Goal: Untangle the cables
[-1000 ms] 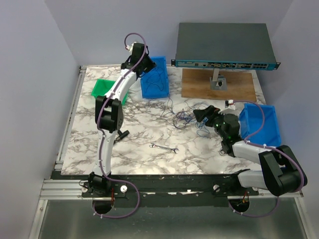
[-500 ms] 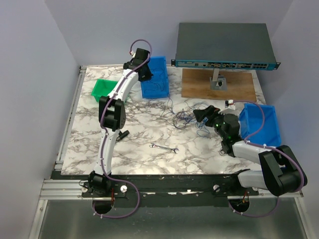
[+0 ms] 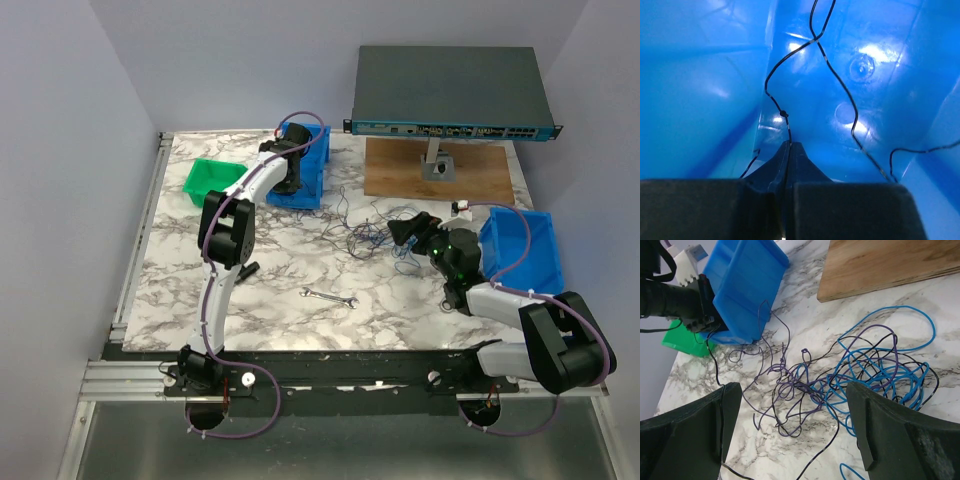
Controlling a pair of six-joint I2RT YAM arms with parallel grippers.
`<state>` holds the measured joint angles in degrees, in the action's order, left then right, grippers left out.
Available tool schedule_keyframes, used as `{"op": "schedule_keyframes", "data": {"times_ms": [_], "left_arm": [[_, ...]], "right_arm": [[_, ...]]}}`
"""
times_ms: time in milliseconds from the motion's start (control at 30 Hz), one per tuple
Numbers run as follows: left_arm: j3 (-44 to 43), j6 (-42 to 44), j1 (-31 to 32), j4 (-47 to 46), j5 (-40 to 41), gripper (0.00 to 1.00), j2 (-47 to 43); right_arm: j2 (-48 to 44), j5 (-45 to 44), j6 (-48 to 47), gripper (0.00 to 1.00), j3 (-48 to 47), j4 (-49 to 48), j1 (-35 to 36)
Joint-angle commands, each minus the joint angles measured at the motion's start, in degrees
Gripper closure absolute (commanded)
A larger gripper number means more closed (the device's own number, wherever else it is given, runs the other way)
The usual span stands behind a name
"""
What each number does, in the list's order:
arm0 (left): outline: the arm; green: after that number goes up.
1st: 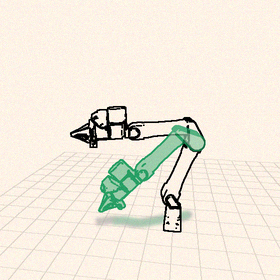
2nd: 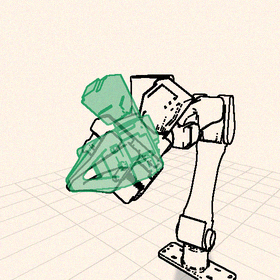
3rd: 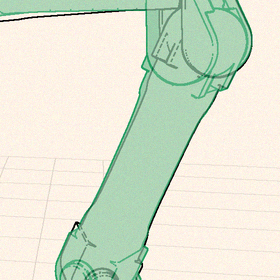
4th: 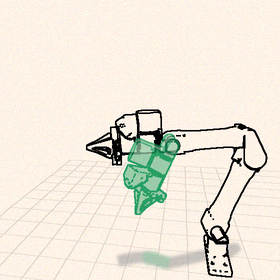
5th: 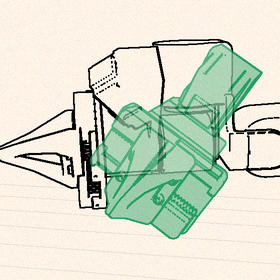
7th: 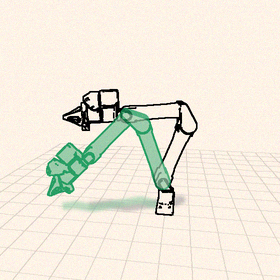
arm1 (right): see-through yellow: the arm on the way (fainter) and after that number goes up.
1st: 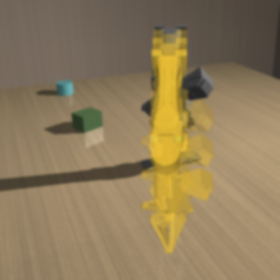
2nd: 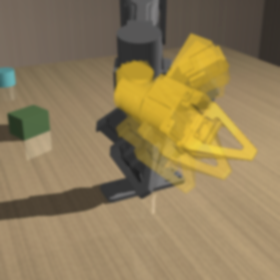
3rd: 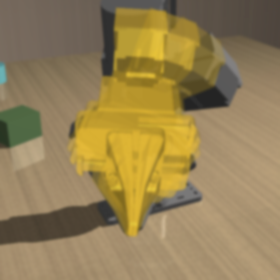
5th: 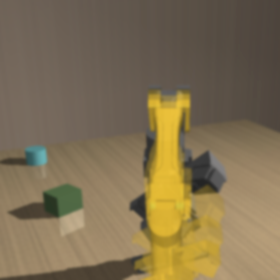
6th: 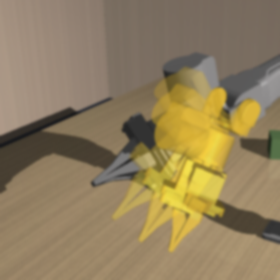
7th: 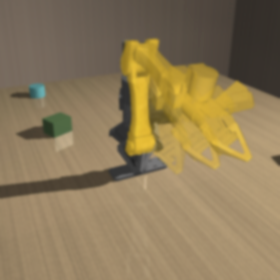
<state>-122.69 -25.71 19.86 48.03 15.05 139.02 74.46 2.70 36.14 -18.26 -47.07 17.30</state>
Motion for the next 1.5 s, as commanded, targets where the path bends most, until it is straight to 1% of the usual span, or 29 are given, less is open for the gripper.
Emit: {"op": "schedule_keyframes", "data": {"times_ms": [0, 100, 167, 200, 267, 333, 433, 567, 633, 733, 833, 900, 967, 1000, 1067, 1100, 1267, 1467], "left_arm": [[0.87, 2.10, 0.09, -0.87, -0.21, 0.94, -6.55], [-4.28, 2.77, 0.07, 0.71, -1.90, 0.85, -5.08], [-10.18, 3.39, -0.05, 2.00, -3.05, 0.71, -3.23], [-12.24, 3.56, -0.16, 2.30, -3.68, 0.67, -2.63], [-14.33, 3.44, -0.56, 1.46, -6.08, 0.61, -2.49], [-14.05, 2.79, -1.08, -0.58, -8.53, 0.54, -3.71], [-13.95, 2.33, -1.48, -1.61, -10.17, 0.43, -6.08], [-11.43, 2.32, -1.48, -1.74, -13.03, 0.33, -9.90], [-8.76, 1.94, -1.49, -1.75, -14.26, 0.29, -12.71], [-0.02, 0.15, -1.41, -3.41, -15.68, 0.24, -18.48], [12.55, -1.65, -0.84, -9.06, -17.05, 0.22, -26.02], [18.74, -2.44, -0.55, -10.81, -16.46, 0.25, -29.06], [21.61, -2.42, -0.28, -10.70, -16.56, 0.32, -30.07], [22.55, -2.33, -0.05, -10.51, -16.40, 0.34, -30.20], [24.50, -2.17, 0.31, -10.80, -16.28, 0.47, -30.38], [25.56, -2.15, 0.47, -11.13, -16.17, 0.50, -30.46], [28.16, -2.20, 1.32, -12.50, -15.49, 0.48, -29.55], [26.84, -4.62, 1.28, -13.37, -15.95, 0.47, -25.70]], "right_arm": [[-0.65, -1.24, -1.23, 0.06, 0.60, -0.48, 0.23], [-0.58, -1.12, -1.17, 0.06, 0.53, -0.48, 0.23], [-0.70, -1.12, -1.22, 0.06, 0.52, -0.48, 0.27], [-0.72, -1.12, -1.29, 0.06, 0.43, -0.48, 0.28], [-0.76, -1.12, -1.31, 0.06, 0.38, -0.39, 0.28], [-0.71, -1.05, -1.43, 0.06, 0.29, -0.24, 0.28], [-0.54, -0.65, -1.72, 0.06, 0.09, -0.13, 0.27], [0.31, 0.90, -1.87, 0.06, -0.52, -0.22, 0.28], [0.98, 1.79, -2.04, 0.06, -0.87, -0.37, 0.23], [1.87, 2.33, -2.44, 0.06, -1.71, 0.24, 0.60], [2.94, 2.29, -2.55, 0.07, -2.67, 1.37, 0.89], [3.15, 2.39, -2.48, 0.07, -2.74, 1.27, 0.93], [2.97, 2.25, -2.34, 0.07, -2.57, 1.19, 1.07], [2.81, 2.14, -2.33, 0.07, -2.49, 1.19, 1.07], [2.63, 2.07, -2.30, 0.07, -2.48, 1.19, 1.07], [2.58, 2.06, -2.32, 0.07, -2.41, 1.27, 1.07], [2.23, 1.69, -2.38, 0.07, -2.19, 1.34, 1.07], [2.35, 1.70, -2.48, 0.07, -2.13, 1.11, 1.07]]}}
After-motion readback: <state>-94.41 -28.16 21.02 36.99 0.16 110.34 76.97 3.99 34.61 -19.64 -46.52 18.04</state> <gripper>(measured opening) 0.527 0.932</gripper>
